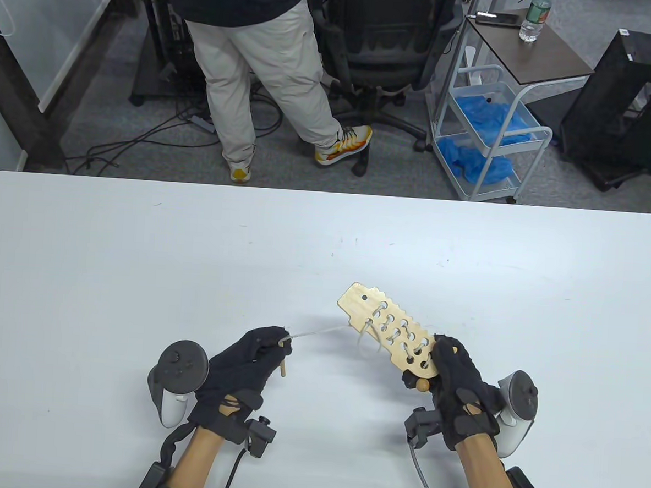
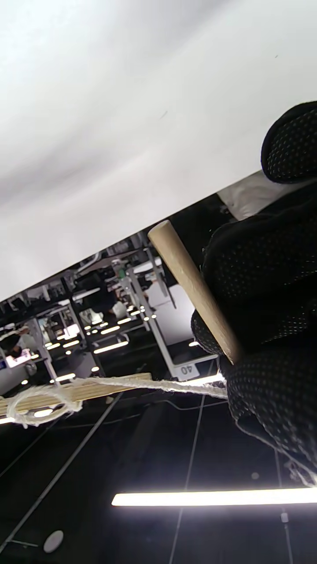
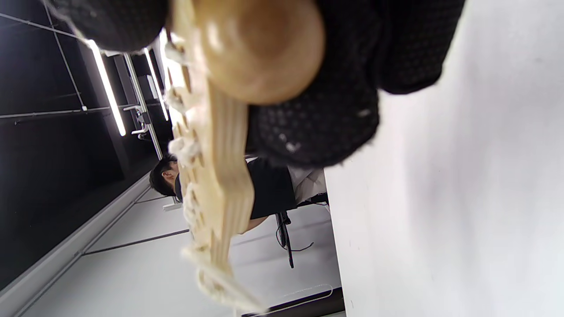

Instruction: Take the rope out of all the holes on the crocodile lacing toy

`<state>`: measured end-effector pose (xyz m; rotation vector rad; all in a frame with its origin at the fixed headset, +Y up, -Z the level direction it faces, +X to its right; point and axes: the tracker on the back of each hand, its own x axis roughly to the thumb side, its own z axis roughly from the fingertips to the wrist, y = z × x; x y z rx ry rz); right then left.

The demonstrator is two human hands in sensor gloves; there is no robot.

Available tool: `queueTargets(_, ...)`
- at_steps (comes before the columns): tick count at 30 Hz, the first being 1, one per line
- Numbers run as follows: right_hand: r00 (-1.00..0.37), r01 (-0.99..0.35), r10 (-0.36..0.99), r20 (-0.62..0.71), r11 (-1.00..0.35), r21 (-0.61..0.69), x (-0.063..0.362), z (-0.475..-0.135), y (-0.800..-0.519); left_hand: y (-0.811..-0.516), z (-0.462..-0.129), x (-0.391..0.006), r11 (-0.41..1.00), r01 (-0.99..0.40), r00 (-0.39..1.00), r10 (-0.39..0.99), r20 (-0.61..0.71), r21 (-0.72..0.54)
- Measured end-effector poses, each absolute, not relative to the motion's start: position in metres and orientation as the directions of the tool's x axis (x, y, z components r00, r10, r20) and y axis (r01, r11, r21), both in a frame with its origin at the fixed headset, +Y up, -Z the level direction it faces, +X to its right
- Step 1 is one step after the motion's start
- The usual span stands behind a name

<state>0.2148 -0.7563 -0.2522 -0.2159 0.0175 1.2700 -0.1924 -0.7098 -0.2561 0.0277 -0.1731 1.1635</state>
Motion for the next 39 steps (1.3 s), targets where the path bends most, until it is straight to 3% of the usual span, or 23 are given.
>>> queueTargets(15, 0.461, -0.862, 0.88, -0.12, 0.41, -0.299, 0.232, -0.251, -0.769, -0.717, -0.26, -0.224, 0.392, -0.915, 0.395, 0.918, 0.022, 0.098)
queueTargets(24, 0.466, -0.859, 0.879, -0.099, 0.423, -0.29, 0.231, -0.251, -0.767, -0.719, -0.259, -0.231, 0.377, -0.915, 0.379, 0.925, -0.013, 0.143)
queueTargets(30, 0.465, -0.873, 0.882, -0.081, 0.441, -0.21, 0.221, -0.252, -0.763, -0.719, -0.258, -0.224, 0.37, -0.92, 0.374, 0.927, 0.005, 0.128)
queueTargets(39, 0.385, -0.914, 0.922, -0.052, 0.388, 0.121, 0.176, -0.25, -0.749, -0.715, -0.254, -0.2, 0.252, -0.968, 0.25, 0.965, 0.082, -0.005)
